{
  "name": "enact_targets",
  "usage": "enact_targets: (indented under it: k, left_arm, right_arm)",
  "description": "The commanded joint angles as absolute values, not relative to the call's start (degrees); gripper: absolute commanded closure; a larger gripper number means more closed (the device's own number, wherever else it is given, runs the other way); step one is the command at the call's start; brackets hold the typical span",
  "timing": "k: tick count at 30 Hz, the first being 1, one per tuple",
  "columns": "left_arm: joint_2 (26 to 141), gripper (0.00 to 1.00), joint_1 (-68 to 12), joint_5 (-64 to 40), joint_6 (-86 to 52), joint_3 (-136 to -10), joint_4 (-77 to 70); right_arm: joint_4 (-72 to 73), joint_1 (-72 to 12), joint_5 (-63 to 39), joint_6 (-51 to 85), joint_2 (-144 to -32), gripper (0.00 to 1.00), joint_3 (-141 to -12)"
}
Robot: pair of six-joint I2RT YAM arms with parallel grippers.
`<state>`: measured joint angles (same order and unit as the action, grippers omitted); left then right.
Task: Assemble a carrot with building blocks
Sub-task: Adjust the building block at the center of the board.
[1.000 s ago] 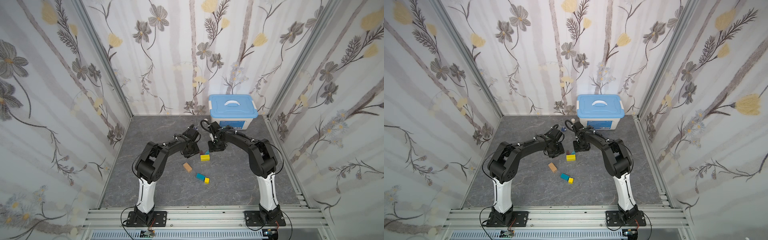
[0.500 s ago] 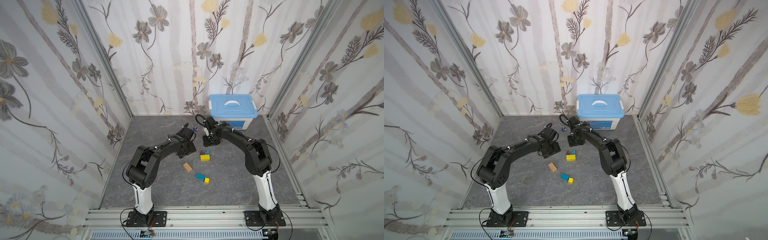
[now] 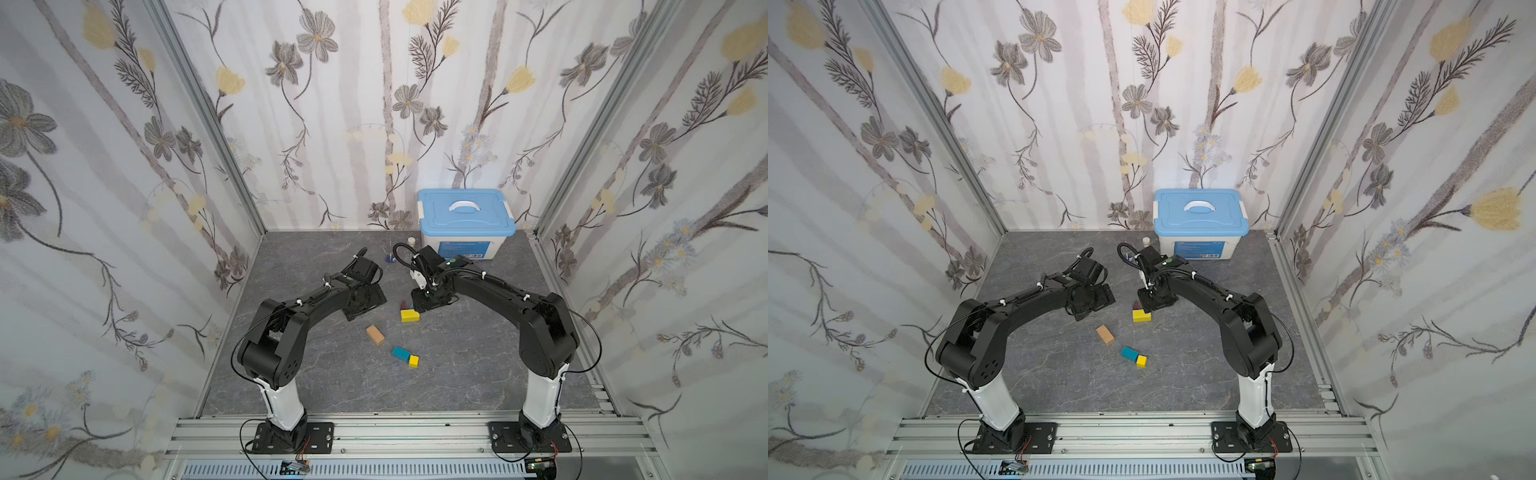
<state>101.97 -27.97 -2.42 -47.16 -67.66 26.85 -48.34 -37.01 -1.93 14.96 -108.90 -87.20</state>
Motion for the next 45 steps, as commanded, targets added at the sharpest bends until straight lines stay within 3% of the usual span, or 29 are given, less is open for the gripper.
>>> enact_targets:
  k: [1, 5, 16, 45]
  left_arm:
    - [101.93, 0.06, -27.87, -1.89, -48.42, -67.60, 25.23]
    - [102.16, 0.00, -27.95, -2.29, -48.95, -67.33, 24.66]
    - [101.05, 0.00, -27.95, -2.20, -48.61, -66.27, 24.77]
    - [100.54, 0.00, -27.64, -2.46, -47.11, -65.83, 25.21]
  right_arm:
    - [-45.97, -38.79, -1.66, 15.66, -108.01, 0.50, -82.86]
    - [-41.09, -40.59, 0.35, 17.80, -109.32, 0.50, -80.64]
    - [-33.47, -41.73, 3.51, 23.79, -113.48, 0.51, -78.21]
    - [-31.68, -41.52, 6.14, 27.52, -117.05, 0.52, -79.10]
